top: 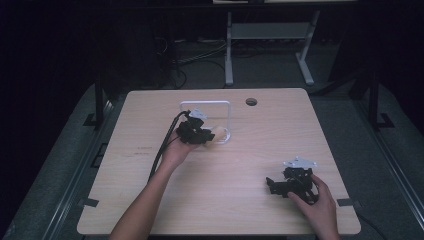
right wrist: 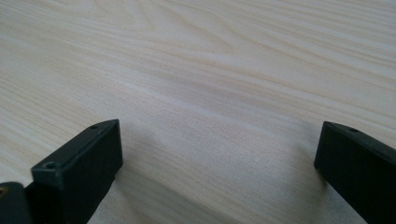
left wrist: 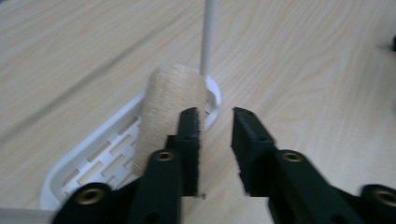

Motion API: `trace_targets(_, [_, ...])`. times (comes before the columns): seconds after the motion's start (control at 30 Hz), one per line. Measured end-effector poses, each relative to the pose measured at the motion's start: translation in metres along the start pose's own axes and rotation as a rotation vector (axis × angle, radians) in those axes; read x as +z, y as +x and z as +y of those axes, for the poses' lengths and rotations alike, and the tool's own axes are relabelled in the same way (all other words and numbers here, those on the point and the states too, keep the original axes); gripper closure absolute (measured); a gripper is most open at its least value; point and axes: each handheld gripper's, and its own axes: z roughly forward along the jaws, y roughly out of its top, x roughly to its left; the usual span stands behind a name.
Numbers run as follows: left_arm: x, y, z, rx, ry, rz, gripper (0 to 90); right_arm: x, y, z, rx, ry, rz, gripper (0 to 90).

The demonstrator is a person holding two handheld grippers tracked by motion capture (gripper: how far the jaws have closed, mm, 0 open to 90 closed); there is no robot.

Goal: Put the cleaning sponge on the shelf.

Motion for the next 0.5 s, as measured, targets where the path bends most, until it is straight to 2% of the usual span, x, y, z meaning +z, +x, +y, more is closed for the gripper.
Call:
trace_targets(0.1, [0.001, -0.003, -0.007, -0.010, 0.007, -0.038, 89.7, 0.000, 0.000, 0.000, 0.000, 0.000, 0.000, 0.5])
trace_targets(0.27, [0.008, -0.008, -0.018, -0.018, 0.023, -0.056, 90.0, 0.000, 0.000, 0.000, 0.000, 0.000, 0.000, 0.5])
trace_targets(0.5, [0.023, -0.008, -0.029, -0.023, 0.070, -0.050, 90.0, 0.000, 0.000, 0.000, 0.000, 0.000, 0.000, 0.5])
